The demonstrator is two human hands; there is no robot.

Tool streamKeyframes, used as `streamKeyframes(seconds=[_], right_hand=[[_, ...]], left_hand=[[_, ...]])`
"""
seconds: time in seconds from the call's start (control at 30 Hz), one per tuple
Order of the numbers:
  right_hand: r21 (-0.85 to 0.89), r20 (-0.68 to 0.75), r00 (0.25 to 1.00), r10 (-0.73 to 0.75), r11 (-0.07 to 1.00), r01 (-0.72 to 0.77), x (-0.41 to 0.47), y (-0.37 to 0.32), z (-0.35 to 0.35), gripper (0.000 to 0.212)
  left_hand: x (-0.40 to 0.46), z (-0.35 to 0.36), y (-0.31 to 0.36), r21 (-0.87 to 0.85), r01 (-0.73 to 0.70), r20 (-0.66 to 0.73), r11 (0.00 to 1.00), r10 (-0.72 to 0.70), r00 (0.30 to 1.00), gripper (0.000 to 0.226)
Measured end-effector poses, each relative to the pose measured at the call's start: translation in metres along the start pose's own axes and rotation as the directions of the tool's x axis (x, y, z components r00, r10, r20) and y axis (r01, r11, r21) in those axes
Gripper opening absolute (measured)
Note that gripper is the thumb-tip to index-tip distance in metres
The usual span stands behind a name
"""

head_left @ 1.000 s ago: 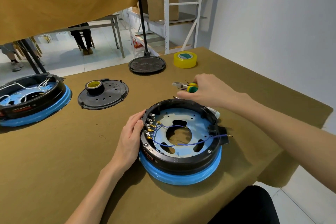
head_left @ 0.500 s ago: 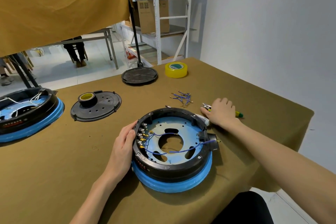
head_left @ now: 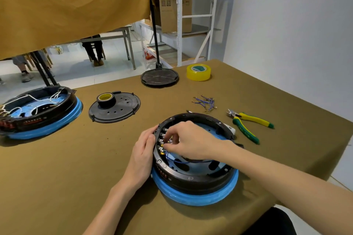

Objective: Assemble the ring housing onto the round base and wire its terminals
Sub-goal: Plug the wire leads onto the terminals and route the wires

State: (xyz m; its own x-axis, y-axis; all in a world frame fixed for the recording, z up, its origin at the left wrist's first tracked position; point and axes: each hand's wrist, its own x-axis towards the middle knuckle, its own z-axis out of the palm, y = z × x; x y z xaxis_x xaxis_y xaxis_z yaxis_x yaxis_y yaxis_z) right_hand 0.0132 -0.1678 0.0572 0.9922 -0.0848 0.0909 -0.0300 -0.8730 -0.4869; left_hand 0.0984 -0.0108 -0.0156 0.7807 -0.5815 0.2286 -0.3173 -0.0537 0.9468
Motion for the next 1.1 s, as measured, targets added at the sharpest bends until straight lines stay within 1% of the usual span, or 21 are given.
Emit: streamKeyframes(seconds=[0.07,0.2,0.47,0.6,0.73,0.9,1.0,1.1], right_hand=[[0.028,-0.016,0.999,0.036,0.999,-0.035,0.002,0.001,0.011,0.015],[0.154,-0.021,0.995,0.096,0.984,-0.092,0.008,0.002,0.017,0.010],[0.147,-0.035,0.998,0.057,0.988,-0.051,0.008,0.010,0.021,0.013],[0.152,-0.060,0.998,0.031,0.988,-0.021,0.009,0.008,0.025,0.012],[0.168,-0.046,0.998,0.036,0.985,-0.028,0.010,0.005,0.024,0.013],[0.210,-0.055,0.996,0.076,0.976,-0.063,0.010,0.004,0.022,0.010],[0.269,-0.062,0.991,0.122,0.958,-0.101,0.008,0.007,0.022,0.008],[0.277,-0.061,0.992,0.112,0.956,-0.091,0.009,0.003,0.022,0.009]], left_hand=[[0.000,0.000,-0.001,-0.004,0.004,0.006,1.000,-0.004,1.000,0.036],[0.001,0.000,-0.003,-0.009,0.005,0.014,1.000,-0.005,1.000,0.041],[0.002,0.001,-0.004,-0.022,-0.003,0.014,1.000,0.004,1.000,0.047],[0.002,0.001,-0.003,-0.028,0.002,0.018,1.000,-0.001,1.000,0.045],[0.001,0.002,-0.003,-0.018,0.006,0.022,1.000,-0.006,1.000,0.058],[0.001,0.002,-0.001,-0.002,0.008,0.025,1.000,-0.008,1.000,0.063],[0.001,0.003,-0.001,-0.009,0.019,0.010,1.000,-0.019,1.000,0.066],[0.002,0.002,-0.002,-0.005,0.018,0.013,1.000,-0.018,1.000,0.066]])
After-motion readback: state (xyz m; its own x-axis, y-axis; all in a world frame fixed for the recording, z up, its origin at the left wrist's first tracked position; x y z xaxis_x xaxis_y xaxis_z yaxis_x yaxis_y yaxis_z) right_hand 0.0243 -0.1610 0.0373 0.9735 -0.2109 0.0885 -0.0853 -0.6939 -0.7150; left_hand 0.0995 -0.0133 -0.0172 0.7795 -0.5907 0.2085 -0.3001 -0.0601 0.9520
